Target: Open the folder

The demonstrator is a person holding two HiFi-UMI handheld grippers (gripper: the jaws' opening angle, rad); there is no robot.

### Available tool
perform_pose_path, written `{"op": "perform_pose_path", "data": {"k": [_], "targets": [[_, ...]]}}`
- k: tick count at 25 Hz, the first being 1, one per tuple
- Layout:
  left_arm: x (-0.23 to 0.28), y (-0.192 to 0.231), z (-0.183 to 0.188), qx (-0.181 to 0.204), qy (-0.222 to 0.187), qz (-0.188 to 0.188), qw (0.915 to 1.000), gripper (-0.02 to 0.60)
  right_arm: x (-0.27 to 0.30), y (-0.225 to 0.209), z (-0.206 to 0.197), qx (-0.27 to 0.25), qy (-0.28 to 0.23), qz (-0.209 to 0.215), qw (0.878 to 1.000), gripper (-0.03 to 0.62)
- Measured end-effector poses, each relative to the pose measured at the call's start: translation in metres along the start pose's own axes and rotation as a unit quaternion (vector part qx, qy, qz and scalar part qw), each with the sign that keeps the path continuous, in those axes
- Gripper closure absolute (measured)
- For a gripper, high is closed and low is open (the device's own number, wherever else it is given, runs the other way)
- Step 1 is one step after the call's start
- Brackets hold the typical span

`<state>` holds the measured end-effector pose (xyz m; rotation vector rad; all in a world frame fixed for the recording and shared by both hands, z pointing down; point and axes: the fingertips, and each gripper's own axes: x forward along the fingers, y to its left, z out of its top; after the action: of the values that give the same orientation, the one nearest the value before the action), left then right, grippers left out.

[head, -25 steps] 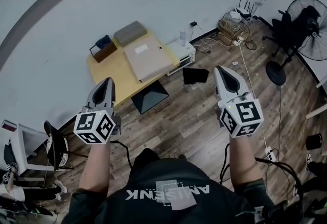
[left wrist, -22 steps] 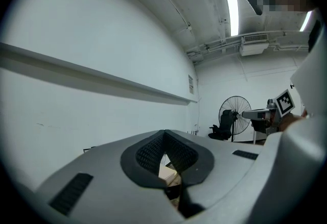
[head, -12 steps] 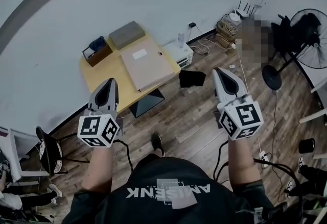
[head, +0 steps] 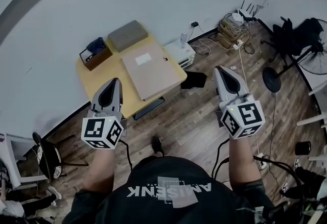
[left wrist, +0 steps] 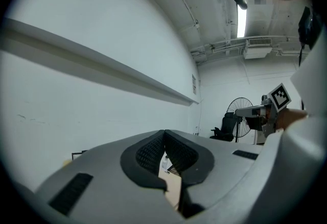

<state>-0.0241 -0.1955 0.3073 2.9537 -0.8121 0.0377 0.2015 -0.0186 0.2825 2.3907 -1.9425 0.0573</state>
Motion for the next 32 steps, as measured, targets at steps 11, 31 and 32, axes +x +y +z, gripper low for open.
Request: {"op": "perform_pose_path", "data": {"k": [11, 31, 32], "targets": [[0.044, 0.063, -0.006, 0.005, 0.011, 0.003, 0.9999, 0.58, 0.07, 0.004, -0.005, -0.004, 0.019, -0.012, 1.0, 0.566], [0.075, 0.098, 0.006, -0.001, 0.01, 0.065, 0.9978, 0.58, 0.175, -0.021, 0.003, -0.019, 0.031, 0.061, 0.997, 0.566], [0.077, 0.095, 0.008, -0.002, 0.011, 0.072, 0.9973, 0.58, 0.181, -0.025, 0.004, -0.018, 0.029, 0.07, 0.997, 0.566]]}}
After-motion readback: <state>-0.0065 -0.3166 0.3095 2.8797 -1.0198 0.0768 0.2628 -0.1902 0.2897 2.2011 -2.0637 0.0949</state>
